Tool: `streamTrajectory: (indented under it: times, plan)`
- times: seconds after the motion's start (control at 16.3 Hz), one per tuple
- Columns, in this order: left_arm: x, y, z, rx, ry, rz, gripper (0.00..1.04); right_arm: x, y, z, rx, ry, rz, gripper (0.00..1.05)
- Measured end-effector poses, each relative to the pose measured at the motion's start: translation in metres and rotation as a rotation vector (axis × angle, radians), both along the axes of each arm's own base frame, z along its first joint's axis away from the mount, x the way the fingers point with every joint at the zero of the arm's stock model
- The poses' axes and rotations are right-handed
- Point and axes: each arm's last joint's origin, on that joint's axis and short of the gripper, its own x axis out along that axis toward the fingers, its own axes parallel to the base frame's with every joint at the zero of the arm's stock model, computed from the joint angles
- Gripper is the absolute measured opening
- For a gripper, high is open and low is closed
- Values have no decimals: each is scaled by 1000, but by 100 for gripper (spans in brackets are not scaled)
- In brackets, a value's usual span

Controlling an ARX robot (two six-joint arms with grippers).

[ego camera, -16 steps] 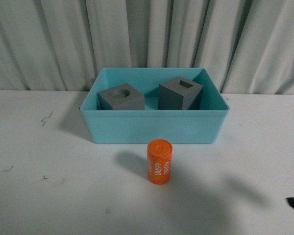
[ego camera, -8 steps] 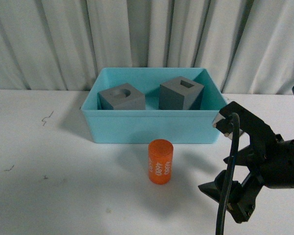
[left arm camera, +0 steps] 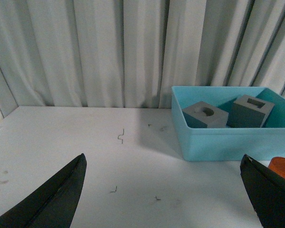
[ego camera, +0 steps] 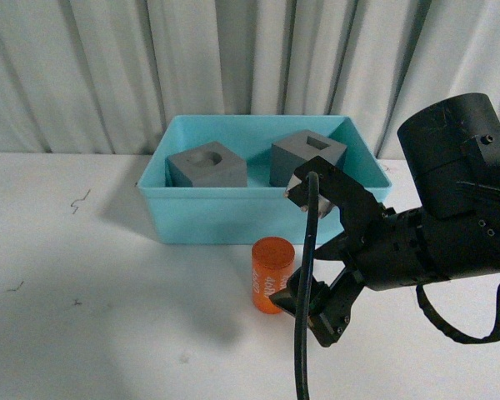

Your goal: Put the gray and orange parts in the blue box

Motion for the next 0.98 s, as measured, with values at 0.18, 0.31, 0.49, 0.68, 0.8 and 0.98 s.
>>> streamTrajectory:
  times: [0.18, 0.31, 0.49, 0.68, 0.8, 0.98]
  plan:
    - [0, 0, 0, 0, 0, 0, 98, 8, 6, 0, 7, -10, 7, 98]
    - [0, 0, 0, 0, 0, 0, 98, 16, 13, 1, 13, -22, 17, 98]
    - [0, 0, 0, 0, 0, 0, 98, 19, 19, -2, 12, -10, 28, 98]
    - [0, 0, 0, 0, 0, 0, 98, 21, 22, 0, 15, -19, 34, 98]
    - [0, 0, 0, 0, 0, 0, 98, 21, 22, 0, 21, -14, 35, 91]
    - [0, 0, 0, 0, 0, 0, 98, 22, 22, 0, 32, -18, 32, 58]
